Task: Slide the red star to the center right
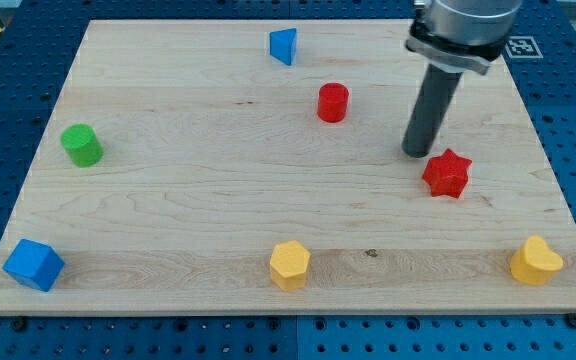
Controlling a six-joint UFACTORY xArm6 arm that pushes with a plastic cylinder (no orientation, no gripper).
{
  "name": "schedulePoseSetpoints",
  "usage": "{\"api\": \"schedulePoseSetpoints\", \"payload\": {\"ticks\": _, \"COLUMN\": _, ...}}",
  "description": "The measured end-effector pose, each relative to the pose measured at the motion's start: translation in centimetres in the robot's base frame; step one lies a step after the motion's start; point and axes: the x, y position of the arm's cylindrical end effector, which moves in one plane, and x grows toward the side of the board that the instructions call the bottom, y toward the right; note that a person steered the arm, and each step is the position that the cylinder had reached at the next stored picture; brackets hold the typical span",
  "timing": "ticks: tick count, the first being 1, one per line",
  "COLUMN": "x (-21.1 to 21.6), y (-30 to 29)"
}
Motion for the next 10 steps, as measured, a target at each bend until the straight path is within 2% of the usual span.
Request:
{"api": "schedulePoseSetpoints", "payload": {"ticks": 1, "x": 1.2, "y": -3.0}}
{"api": "schedulePoseSetpoints", "payload": {"ticks": 2, "x": 4.3, "y": -4.1}}
{"api": "schedulePoseSetpoints", "payload": {"ticks": 3, "x": 8.0, "y": -3.8}}
{"api": "schedulePoseSetpoints", "payload": {"ticks": 4, "x": 8.9, "y": -2.2}}
{"api": "schedulePoseSetpoints", "payload": {"ticks": 5, "x": 8.5, "y": -0.7}}
{"api": "schedulePoseSetpoints", "payload": {"ticks": 10, "x": 0.8, "y": 7.5}}
